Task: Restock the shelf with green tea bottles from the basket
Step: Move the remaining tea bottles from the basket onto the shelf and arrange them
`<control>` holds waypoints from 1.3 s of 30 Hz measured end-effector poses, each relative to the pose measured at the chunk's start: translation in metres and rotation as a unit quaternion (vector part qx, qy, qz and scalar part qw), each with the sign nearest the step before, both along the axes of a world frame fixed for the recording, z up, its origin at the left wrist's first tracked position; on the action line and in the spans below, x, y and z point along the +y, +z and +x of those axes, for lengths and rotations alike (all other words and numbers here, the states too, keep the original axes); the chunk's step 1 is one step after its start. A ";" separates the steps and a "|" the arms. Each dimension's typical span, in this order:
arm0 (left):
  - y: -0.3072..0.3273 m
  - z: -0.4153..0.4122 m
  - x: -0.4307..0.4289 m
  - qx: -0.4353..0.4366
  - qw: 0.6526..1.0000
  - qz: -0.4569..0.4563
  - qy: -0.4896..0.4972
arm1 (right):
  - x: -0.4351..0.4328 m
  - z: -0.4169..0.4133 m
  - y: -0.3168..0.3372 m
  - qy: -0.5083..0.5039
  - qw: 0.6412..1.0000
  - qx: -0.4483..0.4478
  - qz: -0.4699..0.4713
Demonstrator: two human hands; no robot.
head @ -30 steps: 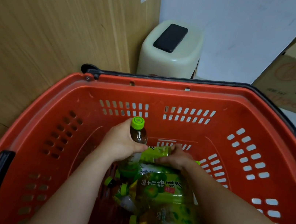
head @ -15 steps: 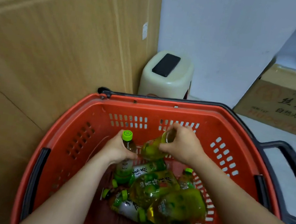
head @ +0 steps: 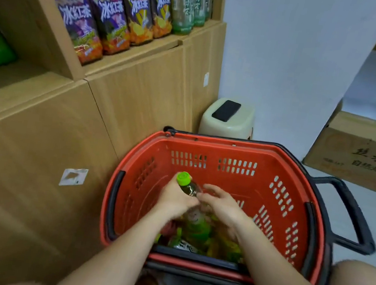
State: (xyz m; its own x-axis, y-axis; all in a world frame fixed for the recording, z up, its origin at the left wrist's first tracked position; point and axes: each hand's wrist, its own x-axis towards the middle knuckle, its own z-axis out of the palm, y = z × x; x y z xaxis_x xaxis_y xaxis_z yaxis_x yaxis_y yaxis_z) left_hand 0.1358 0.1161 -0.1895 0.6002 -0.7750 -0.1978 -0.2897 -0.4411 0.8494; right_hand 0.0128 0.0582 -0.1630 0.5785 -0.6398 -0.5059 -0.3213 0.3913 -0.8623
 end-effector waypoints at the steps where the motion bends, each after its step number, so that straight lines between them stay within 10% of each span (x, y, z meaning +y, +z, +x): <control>1: 0.002 0.002 0.004 0.021 0.999 -0.019 0.027 | -0.001 -0.003 0.005 0.036 0.998 0.011 -0.041; 6: 0.042 0.009 0.008 0.050 0.990 -0.129 0.012 | -0.008 -0.021 0.021 0.203 0.961 0.011 -0.188; 12: 0.060 -0.007 -0.020 0.297 0.943 -0.106 -0.104 | -0.035 -0.049 0.001 0.006 0.961 0.021 -0.277; 19: -0.038 0.036 -0.053 0.011 0.989 0.108 -0.099 | -0.070 -0.064 -0.039 -0.050 0.964 0.103 -0.241; 26: -0.132 0.025 -0.115 -0.285 0.848 0.260 -0.363 | -0.075 -0.061 -0.063 -0.071 0.957 0.136 -0.245; 34: -0.172 -0.005 -0.158 -0.479 0.742 0.260 -0.392 | -0.083 -0.065 -0.068 -0.114 0.961 0.137 -0.209; 39: -0.120 0.014 -0.150 -0.457 0.767 0.262 -0.366 | -0.083 -0.067 -0.063 -0.119 0.964 0.133 -0.196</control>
